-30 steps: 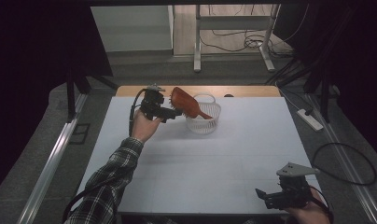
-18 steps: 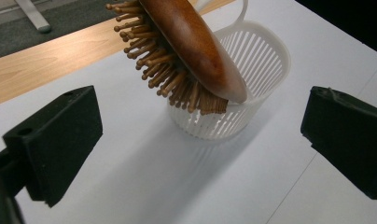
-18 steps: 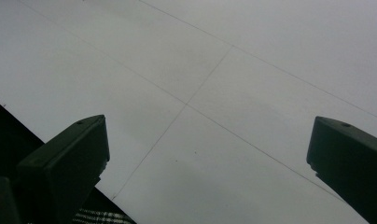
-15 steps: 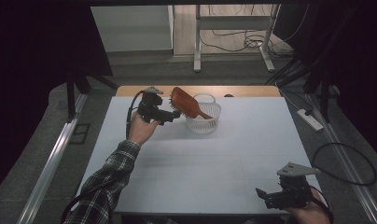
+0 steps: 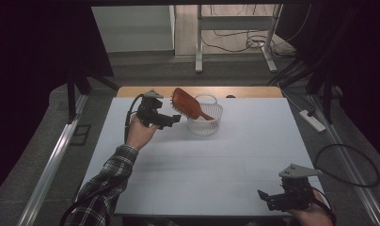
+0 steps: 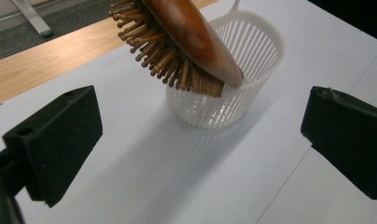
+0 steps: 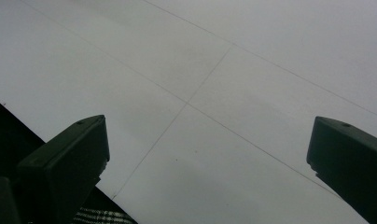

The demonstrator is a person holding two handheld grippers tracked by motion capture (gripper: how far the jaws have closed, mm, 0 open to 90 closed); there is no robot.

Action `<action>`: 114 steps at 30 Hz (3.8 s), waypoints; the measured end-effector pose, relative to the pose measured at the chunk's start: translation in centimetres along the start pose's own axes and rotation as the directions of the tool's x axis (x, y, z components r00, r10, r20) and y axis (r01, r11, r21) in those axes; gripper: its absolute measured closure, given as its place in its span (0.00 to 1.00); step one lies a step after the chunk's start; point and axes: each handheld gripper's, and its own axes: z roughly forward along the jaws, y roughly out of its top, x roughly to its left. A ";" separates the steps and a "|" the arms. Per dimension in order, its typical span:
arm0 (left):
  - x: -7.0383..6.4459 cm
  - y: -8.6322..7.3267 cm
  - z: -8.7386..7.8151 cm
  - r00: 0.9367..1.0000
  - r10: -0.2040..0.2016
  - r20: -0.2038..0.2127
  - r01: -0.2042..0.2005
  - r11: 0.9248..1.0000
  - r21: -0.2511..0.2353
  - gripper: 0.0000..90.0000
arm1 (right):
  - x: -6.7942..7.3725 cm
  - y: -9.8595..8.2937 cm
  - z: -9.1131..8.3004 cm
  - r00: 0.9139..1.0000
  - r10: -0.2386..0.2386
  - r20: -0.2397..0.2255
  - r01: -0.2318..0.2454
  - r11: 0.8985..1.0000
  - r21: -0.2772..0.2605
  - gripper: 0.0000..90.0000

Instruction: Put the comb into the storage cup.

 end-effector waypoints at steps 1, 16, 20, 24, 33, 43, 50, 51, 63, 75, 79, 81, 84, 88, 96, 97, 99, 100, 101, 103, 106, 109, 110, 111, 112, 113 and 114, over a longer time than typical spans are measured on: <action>0.0 0.0 -0.1 1.000 0.001 0.001 -0.001 1.000 0.001 0.00 | 0.0 0.0 0.0 1.000 0.000 0.000 0.000 1.000 0.000 0.00; 0.2 -1.5 -1.4 1.000 -0.007 0.010 0.007 1.000 -0.017 0.00 | 0.0 0.0 0.1 1.000 -0.006 0.001 0.006 1.000 0.006 0.00; 0.2 -2.0 -1.6 1.000 -0.007 0.012 0.008 1.000 -0.016 0.00 | 0.1 0.0 0.1 1.000 -0.006 0.003 0.006 1.000 0.007 0.00; 0.2 -2.3 -1.8 1.000 -0.002 0.012 0.003 1.000 -0.012 0.00 | 0.1 0.0 0.1 1.000 -0.006 0.004 0.006 1.000 0.008 0.00; -0.2 -3.0 -2.4 1.000 0.005 0.011 -0.005 1.000 -0.018 0.00 | 0.1 0.0 0.1 1.000 -0.007 0.006 0.007 1.000 0.009 0.00; -0.7 -4.4 -2.9 1.000 0.003 0.016 -0.002 1.000 -0.023 0.00 | 0.1 0.0 0.1 1.000 -0.005 0.007 0.005 1.000 0.008 0.00; -1.1 -5.2 -3.5 0.999 0.014 0.034 -0.013 1.000 -0.023 0.00 | 0.1 0.0 0.0 1.000 -0.002 0.007 0.002 1.000 0.005 0.00; -1.1 -5.3 -3.6 0.999 0.018 0.038 -0.017 1.000 -0.024 0.00 | 0.1 0.0 0.0 1.000 -0.001 0.007 0.001 1.000 0.005 0.00; -1.5 -7.0 -5.5 1.000 0.016 0.007 -0.015 1.000 -0.020 0.00 | 0.1 0.0 0.0 1.000 -0.003 0.006 0.003 1.000 0.006 0.00; -2.4 -8.3 -7.0 1.000 0.016 -0.007 -0.016 1.000 -0.027 0.00 | 0.1 0.0 0.0 1.000 -0.003 0.007 0.003 1.000 0.005 0.00; -2.7 -8.8 -7.4 1.000 0.017 -0.012 -0.017 1.000 -0.025 0.00 | 0.1 0.0 0.0 1.000 -0.003 0.006 0.003 1.000 0.005 0.00; -2.9 -9.1 -7.6 1.000 0.015 -0.014 -0.015 1.000 -0.026 0.00 | 0.1 0.0 0.0 1.000 -0.003 0.006 0.003 1.000 0.004 0.00; -3.2 -9.6 -7.8 0.999 0.026 -0.021 -0.026 0.999 -0.018 0.00 | 0.1 0.0 0.0 1.000 -0.002 0.005 0.002 1.000 0.004 0.00; -3.6 -10.1 -8.1 0.999 0.037 -0.030 -0.038 0.999 -0.009 0.00 | 0.1 0.0 0.0 1.000 -0.001 0.005 0.001 1.000 0.002 0.00; -4.2 -11.2 -9.0 0.997 0.053 -0.048 -0.053 0.999 0.001 0.00 | 0.0 0.0 0.0 1.000 0.003 0.008 -0.003 1.000 0.000 0.00; -4.3 -11.3 -9.1 0.997 0.050 -0.051 -0.051 0.999 -0.002 0.00 | 0.1 0.0 0.0 1.000 0.003 0.008 -0.003 1.000 -0.001 0.00; -4.3 -11.7 -9.5 0.998 0.046 -0.051 -0.046 0.999 -0.006 0.00 | 0.1 0.0 0.0 1.000 0.003 0.008 -0.003 1.000 -0.002 0.00; -4.3 -11.8 -9.7 0.998 0.046 -0.049 -0.047 0.999 -0.010 0.00 | 0.1 0.0 0.0 1.000 0.003 0.009 -0.003 1.000 -0.001 0.00; -4.4 -12.0 -9.8 0.998 0.041 -0.045 -0.042 0.999 -0.015 0.00 | 0.1 0.0 0.0 1.000 0.003 0.009 -0.003 1.000 -0.001 0.00; -4.4 -12.3 -10.0 0.998 0.042 -0.043 -0.043 0.999 -0.018 0.00 | 0.1 0.0 0.0 1.000 0.002 0.009 -0.002 1.000 -0.001 0.00; -4.6 -12.8 -10.3 0.997 0.040 -0.059 -0.041 0.999 -0.011 0.00 | 0.1 0.0 0.0 1.000 0.002 0.009 -0.002 1.000 -0.001 0.00; -4.7 -13.2 -10.7 0.997 0.042 -0.071 -0.043 0.999 -0.004 0.00 | 0.1 0.0 0.0 1.000 0.002 0.008 -0.002 1.000 -0.001 0.00; -4.8 -13.2 -10.8 0.996 0.043 -0.073 -0.043 0.999 -0.004 0.00 | 0.1 0.0 0.0 1.000 0.001 0.009 -0.001 1.000 -0.002 0.00; -4.8 -13.4 -10.9 0.996 0.039 -0.077 -0.039 0.999 -0.003 0.00 | 0.1 0.0 0.0 1.000 0.002 0.009 -0.002 1.000 -0.002 0.00; -4.9 -13.5 -11.1 0.996 0.040 -0.077 -0.040 0.999 -0.002 0.00 | 0.1 0.0 0.0 1.000 0.003 0.009 -0.003 1.000 -0.002 0.00; -4.9 -13.7 -11.2 0.997 0.034 -0.075 -0.034 0.999 -0.003 0.00 | 0.1 0.0 0.0 1.000 0.003 0.010 -0.003 1.000 -0.002 0.00; -4.9 -13.8 -11.3 0.997 0.033 -0.075 -0.033 0.999 0.000 0.00 | 0.1 0.0 0.0 1.000 0.003 0.010 -0.003 1.000 -0.002 0.00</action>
